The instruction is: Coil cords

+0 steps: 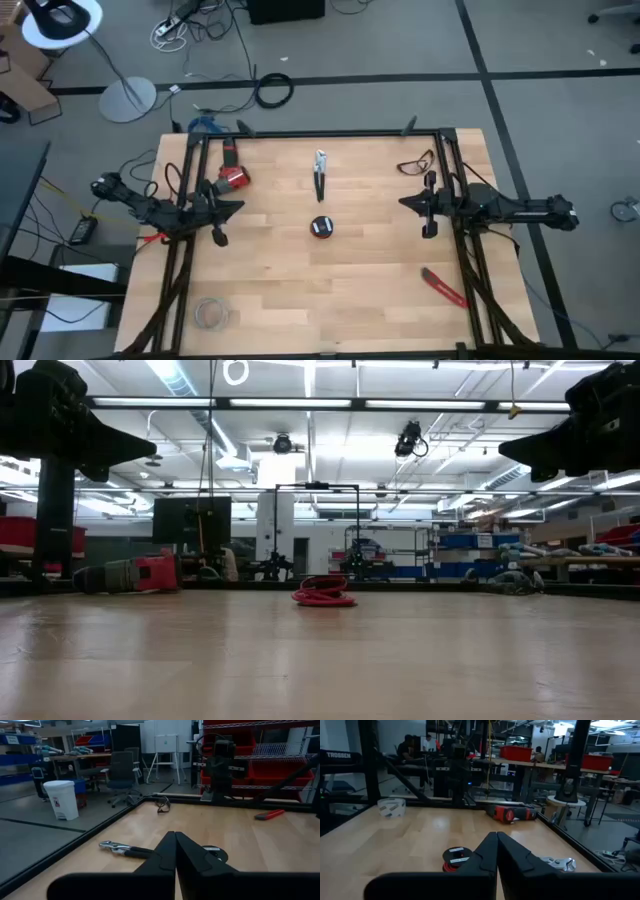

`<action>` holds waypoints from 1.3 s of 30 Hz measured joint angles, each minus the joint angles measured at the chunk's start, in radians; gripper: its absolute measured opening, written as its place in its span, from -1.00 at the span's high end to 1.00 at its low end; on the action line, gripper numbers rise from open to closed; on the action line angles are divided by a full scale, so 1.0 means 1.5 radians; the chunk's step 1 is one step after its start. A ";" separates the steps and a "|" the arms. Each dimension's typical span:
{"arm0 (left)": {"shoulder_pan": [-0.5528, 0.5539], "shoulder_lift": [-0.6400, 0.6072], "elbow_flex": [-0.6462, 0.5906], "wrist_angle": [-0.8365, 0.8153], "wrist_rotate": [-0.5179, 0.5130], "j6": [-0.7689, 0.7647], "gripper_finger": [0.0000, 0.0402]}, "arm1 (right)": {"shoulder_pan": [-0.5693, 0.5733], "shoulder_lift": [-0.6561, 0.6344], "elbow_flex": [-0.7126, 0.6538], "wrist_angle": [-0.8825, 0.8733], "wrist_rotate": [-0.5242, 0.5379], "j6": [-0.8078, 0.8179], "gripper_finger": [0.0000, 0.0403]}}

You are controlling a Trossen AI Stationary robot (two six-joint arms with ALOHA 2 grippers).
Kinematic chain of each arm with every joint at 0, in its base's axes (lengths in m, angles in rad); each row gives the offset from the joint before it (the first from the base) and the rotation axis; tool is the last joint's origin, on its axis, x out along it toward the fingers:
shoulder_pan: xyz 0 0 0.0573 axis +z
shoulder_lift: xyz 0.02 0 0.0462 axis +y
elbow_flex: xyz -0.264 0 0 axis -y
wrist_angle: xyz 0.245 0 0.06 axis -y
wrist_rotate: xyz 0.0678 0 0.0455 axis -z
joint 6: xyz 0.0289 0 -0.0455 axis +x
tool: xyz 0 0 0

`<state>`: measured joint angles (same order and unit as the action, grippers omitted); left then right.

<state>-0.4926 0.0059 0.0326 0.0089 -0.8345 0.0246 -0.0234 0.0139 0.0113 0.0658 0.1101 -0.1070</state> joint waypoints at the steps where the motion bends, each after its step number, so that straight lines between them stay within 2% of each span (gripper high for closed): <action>1: 0.000 0.000 0.000 0.000 0.000 0.000 0.96 | 0.000 0.000 0.000 0.000 0.000 0.000 0.96; 30: 0.000 0.000 0.000 0.000 0.000 0.000 0.96 | 0.000 0.000 0.000 0.006 0.000 -0.007 0.96; 33: 0.000 0.000 0.000 0.000 0.000 0.000 0.96 | 0.000 0.000 0.000 0.063 -0.002 0.040 0.96; 37: 0.000 0.000 0.000 0.000 0.000 0.000 0.96 | -0.005 0.000 0.003 0.254 0.059 0.077 0.96; 39: 0.000 0.000 0.000 0.000 0.000 0.000 0.96 | -0.008 0.000 0.026 0.288 0.084 0.091 0.96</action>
<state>-0.4926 0.0062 0.0329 0.0090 -0.8344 0.0246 -0.0360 0.0141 0.0496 0.4975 0.2360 0.0292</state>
